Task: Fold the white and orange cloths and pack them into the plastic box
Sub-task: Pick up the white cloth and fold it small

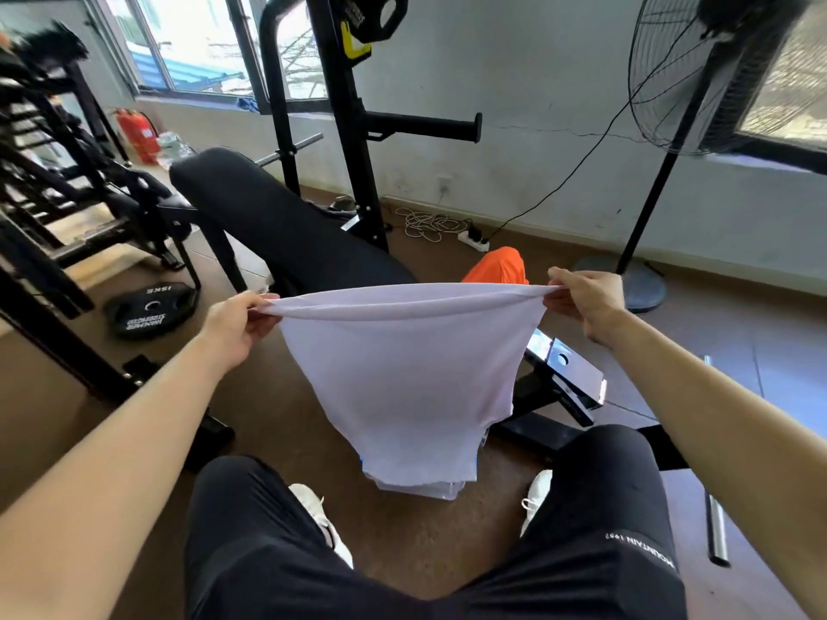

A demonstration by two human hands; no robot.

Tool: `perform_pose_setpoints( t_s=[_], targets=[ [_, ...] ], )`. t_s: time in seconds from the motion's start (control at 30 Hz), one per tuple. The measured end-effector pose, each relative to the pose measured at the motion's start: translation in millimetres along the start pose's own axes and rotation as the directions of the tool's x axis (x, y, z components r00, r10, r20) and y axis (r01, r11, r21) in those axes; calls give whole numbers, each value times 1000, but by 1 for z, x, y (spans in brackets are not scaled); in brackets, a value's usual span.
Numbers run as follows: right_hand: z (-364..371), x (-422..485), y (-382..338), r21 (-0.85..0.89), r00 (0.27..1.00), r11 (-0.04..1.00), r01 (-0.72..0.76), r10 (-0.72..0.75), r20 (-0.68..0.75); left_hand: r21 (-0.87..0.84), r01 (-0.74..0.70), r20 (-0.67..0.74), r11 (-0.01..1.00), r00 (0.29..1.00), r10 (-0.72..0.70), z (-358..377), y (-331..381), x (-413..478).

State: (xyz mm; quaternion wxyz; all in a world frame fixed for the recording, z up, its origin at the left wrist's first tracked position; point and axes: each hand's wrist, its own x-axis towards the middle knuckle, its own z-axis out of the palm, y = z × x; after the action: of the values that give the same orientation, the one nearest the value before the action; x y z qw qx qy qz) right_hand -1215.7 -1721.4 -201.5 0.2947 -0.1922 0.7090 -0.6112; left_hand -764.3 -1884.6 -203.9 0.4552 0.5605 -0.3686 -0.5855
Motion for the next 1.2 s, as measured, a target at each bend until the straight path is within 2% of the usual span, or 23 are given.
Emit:
perform_pose_setpoints(
  t_s=[0.07, 0.13, 0.2, 0.27, 0.4, 0.5, 0.63, 0.73, 0.93, 1.1, 1.2],
  targets=[
    [1, -2, 19, -169, 995, 984, 64, -76, -65, 59, -25, -96, 998, 995, 31, 4, -13, -10],
    [6, -6, 35, -311, 987, 944, 109, -139, -77, 244, -81, -178, 966, 976, 126, 12, -28, -16],
    [15, -12, 45, -436, 972, 877, 202, -234, -21, 386, -134, -217, 913, 949, 231, 23, -38, -19],
    [24, -23, 48, -470, 937, 815, 340, -339, 90, 449, -196, -207, 872, 926, 315, 32, -42, -20],
    [36, -43, 47, -391, 851, 756, 524, -465, 243, 456, -378, 13, 806, 908, 418, 48, -40, -25],
    [35, -50, 47, -311, 826, 767, 561, -494, 271, 385, -486, 159, 784, 872, 462, 49, -36, -35],
    [37, -65, 45, -215, 797, 789, 575, -482, 365, 283, -515, 381, 809, 835, 398, 55, -39, -50],
    [53, -79, 39, -144, 753, 788, 598, -491, 438, 229, -522, 486, 822, 793, 368, 75, -43, -65],
    [76, -100, 27, 6, 685, 870, 492, -391, 615, 162, -509, 584, 845, 740, 334, 107, -54, -84],
    [74, -104, 24, 34, 590, 795, 605, -477, 651, 153, -513, 640, 845, 703, 310, 119, -53, -93],
    [72, -104, 22, 70, 584, 793, 605, -501, 639, 127, -510, 645, 851, 694, 319, 121, -54, -94]
  ],
)
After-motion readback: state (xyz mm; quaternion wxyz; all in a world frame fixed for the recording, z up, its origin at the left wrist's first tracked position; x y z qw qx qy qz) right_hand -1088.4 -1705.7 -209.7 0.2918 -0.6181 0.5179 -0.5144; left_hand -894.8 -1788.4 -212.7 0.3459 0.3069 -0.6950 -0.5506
